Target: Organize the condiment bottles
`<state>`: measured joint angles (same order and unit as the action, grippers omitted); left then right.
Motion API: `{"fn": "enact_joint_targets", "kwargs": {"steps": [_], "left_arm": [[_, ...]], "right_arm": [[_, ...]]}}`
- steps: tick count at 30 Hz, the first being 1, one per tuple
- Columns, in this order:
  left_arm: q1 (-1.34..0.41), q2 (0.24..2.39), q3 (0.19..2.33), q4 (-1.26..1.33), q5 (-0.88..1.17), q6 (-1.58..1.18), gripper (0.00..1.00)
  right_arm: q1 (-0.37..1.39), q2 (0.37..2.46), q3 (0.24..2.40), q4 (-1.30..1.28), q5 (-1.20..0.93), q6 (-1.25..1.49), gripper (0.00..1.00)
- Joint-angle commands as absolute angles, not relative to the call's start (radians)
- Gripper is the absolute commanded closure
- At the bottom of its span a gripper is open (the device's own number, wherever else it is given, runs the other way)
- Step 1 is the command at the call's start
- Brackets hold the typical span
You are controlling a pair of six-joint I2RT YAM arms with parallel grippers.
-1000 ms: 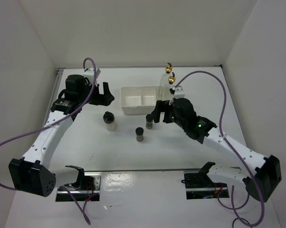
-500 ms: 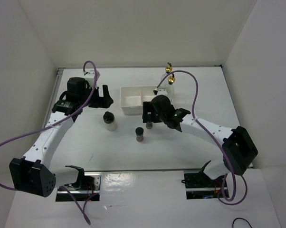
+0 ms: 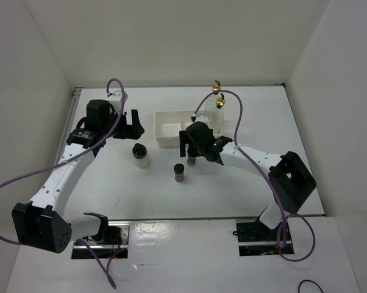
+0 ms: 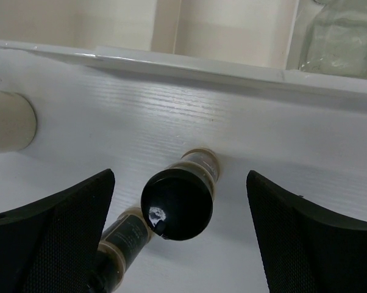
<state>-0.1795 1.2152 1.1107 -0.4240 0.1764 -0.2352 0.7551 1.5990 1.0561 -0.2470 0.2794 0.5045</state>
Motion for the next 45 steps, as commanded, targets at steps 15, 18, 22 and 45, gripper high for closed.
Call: {"fn": "enact_joint_targets", "kwargs": {"steps": [15, 18, 22, 45], "left_arm": [[-0.183, 1.215, 1.129, -0.417, 0.166, -0.218, 0.0], [-0.183, 1.215, 1.129, -0.417, 0.166, -0.218, 0.0], [-0.183, 1.215, 1.129, -0.417, 0.166, -0.218, 0.0], [-0.183, 1.197, 1.12, -0.417, 0.135, -0.218, 0.0]], "right_arm": [[0.765, 1.655, 1.207, -0.308, 0.34, 0.442, 0.81], [0.765, 1.655, 1.297, -0.372, 0.341, 0.416, 0.83], [0.765, 1.6, 1.377, -0.422, 0.313, 0.385, 0.83], [0.693, 1.853, 1.674, -0.272, 0.425, 0.206, 0.84]]}}
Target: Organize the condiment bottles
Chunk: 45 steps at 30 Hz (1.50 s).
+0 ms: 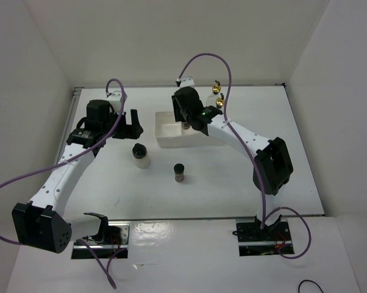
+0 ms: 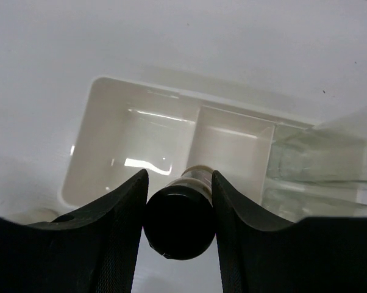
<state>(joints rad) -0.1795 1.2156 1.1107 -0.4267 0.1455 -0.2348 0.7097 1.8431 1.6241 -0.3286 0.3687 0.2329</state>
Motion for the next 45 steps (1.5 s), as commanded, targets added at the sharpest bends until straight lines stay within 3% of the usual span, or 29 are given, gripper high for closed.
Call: {"fn": "enact_joint_targets", "kwargs": {"steps": [1, 41, 45], "left_arm": [[-0.183, 1.197, 1.12, -0.417, 0.135, -0.218, 0.0], [-0.183, 1.178, 1.141, -0.5, 0.172, -0.192, 0.0], [-0.183, 1.167, 1.15, -0.525, 0.181, -0.183, 0.0]], "right_arm": [[0.684, 1.853, 1.674, -0.272, 0.425, 0.196, 0.84], [0.569, 2.132, 1.743, -0.121, 0.275, 0.285, 0.81], [0.569, 2.141, 1.743, -0.121, 0.275, 0.285, 0.64]]}}
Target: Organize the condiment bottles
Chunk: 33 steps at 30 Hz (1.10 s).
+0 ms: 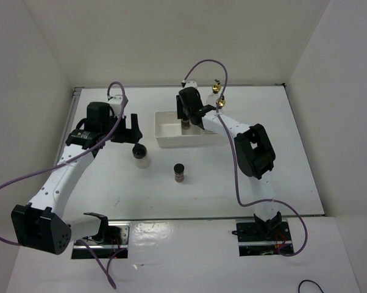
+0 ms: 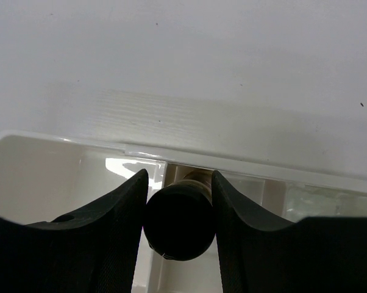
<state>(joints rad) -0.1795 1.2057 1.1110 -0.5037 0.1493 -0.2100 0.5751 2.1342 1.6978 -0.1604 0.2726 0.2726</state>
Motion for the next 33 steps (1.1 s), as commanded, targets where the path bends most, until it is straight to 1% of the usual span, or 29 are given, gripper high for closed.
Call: {"fn": "enact_joint_targets", "kwargs": {"steps": [1, 3, 4, 6, 7, 11, 12, 14, 18, 23, 26, 32, 33], "left_arm": [[-0.183, 1.167, 1.15, -0.525, 0.19, -0.183, 0.0], [-0.183, 1.167, 1.15, -0.534, 0.202, -0.173, 0.0], [-0.183, 1.158, 1.15, -0.534, 0.216, -0.173, 0.0], [-0.183, 1.158, 1.15, -0.534, 0.228, -0.173, 0.0], [-0.183, 1.158, 1.15, -0.534, 0.238, -0.173, 0.0], [-0.183, 1.149, 1.15, -0.534, 0.271, -0.173, 0.0], [-0.183, 1.149, 1.15, -0.534, 0.272, -0.173, 0.0], [-0.183, 1.149, 1.141, -0.534, 0.299, -0.164, 0.0], [-0.183, 1.149, 1.117, -0.534, 0.299, -0.164, 0.0], [-0.183, 1.149, 1.098, -0.555, 0.175, -0.198, 0.0], [-0.192, 1.149, 1.085, -0.555, 0.138, -0.221, 0.0], [-0.192, 1.17, 1.003, -0.428, 0.178, -0.328, 0.0], [-0.192, 1.17, 0.991, -0.392, 0.178, -0.354, 0.01]], "right_arm": [[0.569, 2.141, 1.743, -0.121, 0.275, 0.285, 0.54], [0.569, 2.141, 1.743, -0.132, 0.287, 0.285, 0.41], [0.569, 2.132, 1.752, -0.141, 0.287, 0.285, 0.3], [0.569, 2.132, 1.752, -0.15, 0.296, 0.285, 0.22], [0.569, 2.12, 1.761, -0.15, 0.296, 0.285, 0.15], [0.569, 2.088, 1.761, -0.159, 0.314, 0.285, 0.05], [0.569, 2.088, 1.761, -0.16, 0.325, 0.285, 0.05], [0.569, 2.068, 1.781, -0.169, 0.325, 0.275, 0.02], [0.569, 2.028, 1.813, -0.178, 0.325, 0.265, 0.02], [0.569, 1.948, 1.851, -0.178, 0.316, 0.244, 0.02], [0.569, 1.921, 1.877, -0.19, 0.307, 0.235, 0.02], [0.591, 1.858, 1.908, -0.212, 0.331, 0.195, 0.02], [0.591, 1.832, 1.908, -0.221, 0.331, 0.183, 0.02]]}}
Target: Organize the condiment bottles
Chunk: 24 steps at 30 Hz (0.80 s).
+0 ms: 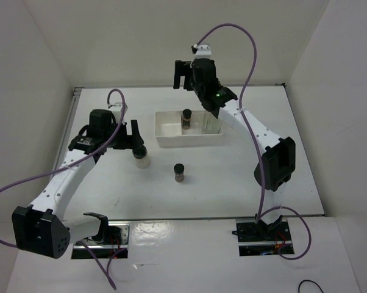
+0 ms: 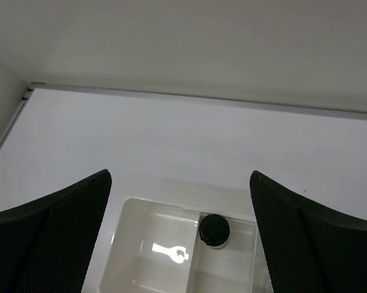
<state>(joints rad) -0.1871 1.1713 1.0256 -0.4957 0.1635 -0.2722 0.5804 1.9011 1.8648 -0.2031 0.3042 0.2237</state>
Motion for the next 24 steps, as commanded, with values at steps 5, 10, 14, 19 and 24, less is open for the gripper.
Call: {"fn": "enact_joint_targets", "kwargs": {"steps": [5, 10, 14, 19, 24], "left_arm": [[-0.201, 1.181, 0.966, -0.359, 0.129, -0.377, 0.08], [-0.21, 1.232, 0.979, -0.368, 0.109, -0.368, 0.14], [-0.23, 1.255, 0.988, -0.368, 0.089, -0.368, 0.18], [-0.239, 1.266, 0.988, -0.368, 0.06, -0.368, 0.21], [-0.258, 1.284, 0.997, -0.368, 0.049, -0.359, 0.27]], "right_arm": [[0.591, 1.761, 1.908, -0.242, 0.359, 0.172, 0.02], [0.591, 1.674, 1.878, -0.252, 0.448, 0.172, 0.02], [0.591, 1.585, 1.833, -0.252, 0.521, 0.15, 0.02], [0.569, 1.496, 1.787, -0.262, 0.572, 0.162, 0.02], [0.5, 1.378, 1.678, -0.252, 0.572, 0.225, 0.02]]}}
